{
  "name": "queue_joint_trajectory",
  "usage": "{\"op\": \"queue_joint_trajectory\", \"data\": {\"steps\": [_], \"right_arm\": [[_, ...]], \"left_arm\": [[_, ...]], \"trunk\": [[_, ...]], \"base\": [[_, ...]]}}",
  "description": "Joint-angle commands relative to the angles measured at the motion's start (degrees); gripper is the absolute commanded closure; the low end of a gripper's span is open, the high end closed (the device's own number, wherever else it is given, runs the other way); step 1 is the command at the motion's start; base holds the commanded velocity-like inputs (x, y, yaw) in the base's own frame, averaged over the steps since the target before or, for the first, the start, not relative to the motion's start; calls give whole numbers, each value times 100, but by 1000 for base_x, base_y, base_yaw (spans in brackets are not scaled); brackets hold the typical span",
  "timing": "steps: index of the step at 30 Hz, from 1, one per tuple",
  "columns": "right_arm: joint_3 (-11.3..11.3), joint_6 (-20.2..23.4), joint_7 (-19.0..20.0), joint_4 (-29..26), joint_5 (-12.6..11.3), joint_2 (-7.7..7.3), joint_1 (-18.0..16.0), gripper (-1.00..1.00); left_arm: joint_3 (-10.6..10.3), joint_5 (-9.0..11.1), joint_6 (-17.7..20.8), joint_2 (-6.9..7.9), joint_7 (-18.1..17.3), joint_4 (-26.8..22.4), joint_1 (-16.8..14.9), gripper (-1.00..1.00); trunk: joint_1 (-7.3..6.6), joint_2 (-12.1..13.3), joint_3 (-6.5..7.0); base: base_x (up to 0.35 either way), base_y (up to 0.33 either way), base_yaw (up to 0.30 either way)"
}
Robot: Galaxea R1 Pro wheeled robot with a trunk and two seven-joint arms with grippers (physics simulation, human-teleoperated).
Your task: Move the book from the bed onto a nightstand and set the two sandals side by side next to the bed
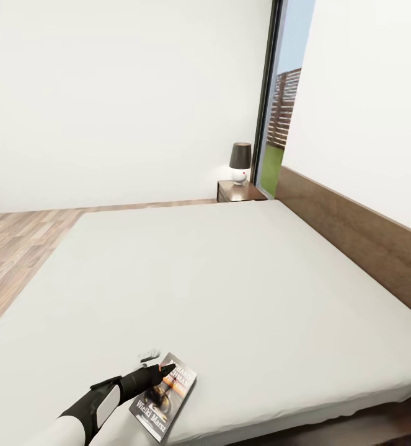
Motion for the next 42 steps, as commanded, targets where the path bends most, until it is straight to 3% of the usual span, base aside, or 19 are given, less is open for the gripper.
{"op": "queue_joint_trajectory", "data": {"steps": [1, 42], "right_arm": [[-48, -34, 16, 18, 41, -3, -7, -100], [-41, -34, 16, 18, 41, -3, -7, -100]], "left_arm": [[20, 39, 59, -1, -22, -4, -2, -100], [9, 39, 56, -1, -22, -4, -3, -100]], "trunk": [[-1, -2, -5], [-1, -2, -5]], "base": [[0, 0, -25], [-16, 0, -4]]}}
